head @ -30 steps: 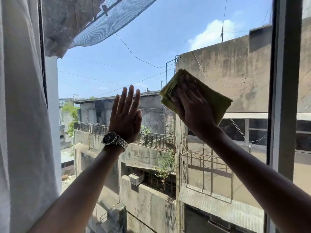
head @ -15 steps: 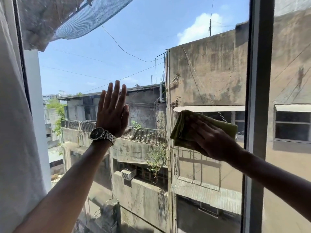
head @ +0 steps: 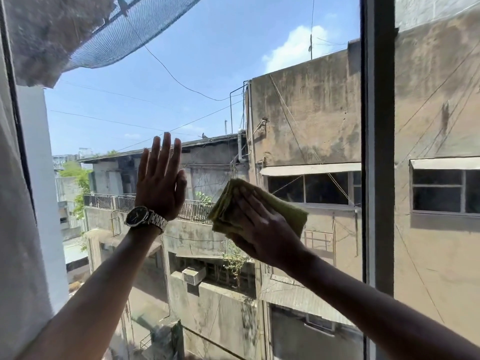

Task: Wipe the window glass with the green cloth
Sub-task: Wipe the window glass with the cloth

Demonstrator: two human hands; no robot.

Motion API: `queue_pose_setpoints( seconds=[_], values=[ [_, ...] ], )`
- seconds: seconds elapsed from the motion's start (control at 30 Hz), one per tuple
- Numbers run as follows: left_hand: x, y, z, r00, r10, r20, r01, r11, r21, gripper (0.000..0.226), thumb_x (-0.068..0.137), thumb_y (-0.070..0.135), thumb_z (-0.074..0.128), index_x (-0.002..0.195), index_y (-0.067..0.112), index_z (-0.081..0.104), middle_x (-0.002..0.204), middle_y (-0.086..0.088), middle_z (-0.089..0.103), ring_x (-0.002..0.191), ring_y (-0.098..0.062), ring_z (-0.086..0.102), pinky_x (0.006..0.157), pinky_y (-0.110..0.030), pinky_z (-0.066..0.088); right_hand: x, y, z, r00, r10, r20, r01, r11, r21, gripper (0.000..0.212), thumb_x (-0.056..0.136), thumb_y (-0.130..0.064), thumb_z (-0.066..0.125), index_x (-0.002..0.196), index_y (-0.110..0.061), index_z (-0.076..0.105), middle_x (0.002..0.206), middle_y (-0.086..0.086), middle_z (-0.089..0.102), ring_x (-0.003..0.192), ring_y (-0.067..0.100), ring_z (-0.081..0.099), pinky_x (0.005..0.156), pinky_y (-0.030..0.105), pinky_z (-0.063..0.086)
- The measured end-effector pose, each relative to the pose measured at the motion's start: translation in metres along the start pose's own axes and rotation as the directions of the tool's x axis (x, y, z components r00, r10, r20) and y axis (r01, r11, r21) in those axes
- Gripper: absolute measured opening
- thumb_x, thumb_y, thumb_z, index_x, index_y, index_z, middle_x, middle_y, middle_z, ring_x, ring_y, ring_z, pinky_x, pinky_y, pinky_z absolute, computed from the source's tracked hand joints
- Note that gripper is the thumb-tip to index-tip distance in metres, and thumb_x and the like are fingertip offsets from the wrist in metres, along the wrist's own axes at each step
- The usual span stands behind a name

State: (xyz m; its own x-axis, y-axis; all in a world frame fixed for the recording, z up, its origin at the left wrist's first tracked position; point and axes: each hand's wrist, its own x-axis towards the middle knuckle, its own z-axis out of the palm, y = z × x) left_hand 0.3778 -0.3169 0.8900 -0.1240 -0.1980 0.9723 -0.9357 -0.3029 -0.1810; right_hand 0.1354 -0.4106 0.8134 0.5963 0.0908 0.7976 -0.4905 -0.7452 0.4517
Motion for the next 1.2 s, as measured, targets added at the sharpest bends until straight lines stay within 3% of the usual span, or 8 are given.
queue_pose_setpoints(
  seconds=[0.2, 0.37, 0.47, 0.53, 0.67, 0.87, 1.07, 1.2],
  values=[
    [0.001, -0.001, 0.0, 1.0, 0.002, -0.007, -0.002, 1.0, -0.005, 0.065, 0.102, 0.033, 0.023, 0.162, 0.01, 0.019, 0.172, -0.013, 0.014, 0.162, -0.028, 0.009, 0.133, -0.049, 0.012, -0.065, 0.018, 0.007, 0.996, -0.078, 0.045, 0.083, 0.992, -0.099, 0.063, 0.102, -0.05, 0.048, 0.14, 0.001, 0.05, 0.148, 0.024, 0.05, 0.143, 0.036, 0.042, 0.113, 0.047, 0.047],
    [0.0, -0.002, 0.006, 1.0, 0.005, -0.026, -0.005, 1.0, 0.01, 0.065, 0.102, 0.033, 0.023, 0.163, 0.01, 0.018, 0.173, -0.013, 0.014, 0.162, -0.028, 0.009, 0.133, -0.048, 0.012, -0.102, 0.09, -0.019, 0.982, 0.183, -0.045, -0.187, 0.977, -0.107, 0.063, 0.102, -0.044, 0.052, 0.146, 0.0, 0.043, 0.155, 0.023, 0.039, 0.147, 0.034, 0.035, 0.116, 0.05, 0.044],
    [0.0, -0.004, 0.011, 0.999, 0.007, -0.041, -0.007, 1.0, 0.009, 0.065, 0.102, 0.034, 0.024, 0.163, 0.013, 0.015, 0.173, -0.011, 0.012, 0.163, -0.026, 0.007, 0.133, -0.049, 0.012, -0.104, 0.116, -0.032, 0.97, 0.24, -0.031, -0.241, 0.969, -0.045, 0.069, 0.094, -0.03, 0.066, 0.149, -0.002, 0.036, 0.16, 0.02, 0.029, 0.151, 0.033, 0.027, 0.11, 0.052, 0.05],
    [0.001, -0.006, 0.015, 0.998, 0.01, -0.056, -0.01, 1.0, 0.007, 0.066, 0.102, 0.035, 0.024, 0.163, 0.014, 0.014, 0.173, -0.01, 0.011, 0.163, -0.026, 0.007, 0.133, -0.049, 0.012, -0.094, 0.116, -0.031, 0.96, 0.278, -0.035, -0.279, 0.96, -0.01, 0.073, 0.093, -0.031, 0.068, 0.152, -0.004, 0.032, 0.162, 0.019, 0.026, 0.153, 0.031, 0.022, 0.114, 0.053, 0.045],
    [-0.001, -0.008, 0.019, 0.997, 0.015, -0.076, -0.014, 1.0, 0.007, 0.066, 0.102, 0.036, 0.022, 0.164, 0.016, 0.011, 0.174, -0.007, 0.008, 0.163, -0.025, 0.005, 0.134, -0.044, 0.005, -0.053, 0.094, -0.019, 0.93, 0.35, -0.114, -0.343, 0.937, 0.07, 0.07, 0.101, -0.049, 0.048, 0.155, -0.009, 0.027, 0.165, 0.017, 0.021, 0.156, 0.027, 0.011, 0.129, 0.049, 0.019],
    [-0.003, -0.008, 0.017, 0.996, 0.039, -0.086, -0.038, 0.999, 0.011, 0.065, 0.102, 0.035, 0.022, 0.163, 0.014, 0.013, 0.174, -0.008, 0.009, 0.163, -0.025, 0.005, 0.133, -0.049, 0.012, -0.002, 0.023, 0.011, 0.989, 0.138, -0.042, -0.137, 0.99, 0.034, 0.079, 0.1, -0.063, 0.033, 0.156, -0.009, 0.021, 0.167, 0.013, 0.016, 0.156, 0.024, 0.005, 0.13, 0.044, 0.012],
    [-0.002, -0.01, 0.018, 0.995, 0.036, -0.096, -0.037, 0.999, -0.006, 0.065, 0.103, 0.036, 0.021, 0.164, 0.015, 0.013, 0.174, -0.008, 0.009, 0.163, -0.024, 0.005, 0.132, -0.05, 0.013, -0.064, 0.019, 0.025, 0.974, -0.128, 0.186, 0.134, 0.991, -0.02, 0.083, 0.1, -0.067, 0.031, 0.158, -0.013, 0.008, 0.167, 0.014, 0.012, 0.156, 0.027, 0.004, 0.127, 0.047, 0.022],
    [0.001, -0.015, 0.021, 0.994, -0.073, -0.079, 0.077, 0.996, 0.051, 0.07, 0.101, 0.045, 0.018, 0.164, 0.016, 0.007, 0.174, -0.008, 0.0, 0.163, -0.026, 0.001, 0.134, -0.046, -0.003, -0.118, 0.059, 0.008, 0.978, -0.035, 0.203, 0.055, 0.994, -0.092, 0.086, 0.098, -0.07, 0.035, 0.157, -0.011, 0.014, 0.166, 0.015, 0.016, 0.156, 0.027, 0.008, 0.124, 0.048, 0.031]
  ],
)
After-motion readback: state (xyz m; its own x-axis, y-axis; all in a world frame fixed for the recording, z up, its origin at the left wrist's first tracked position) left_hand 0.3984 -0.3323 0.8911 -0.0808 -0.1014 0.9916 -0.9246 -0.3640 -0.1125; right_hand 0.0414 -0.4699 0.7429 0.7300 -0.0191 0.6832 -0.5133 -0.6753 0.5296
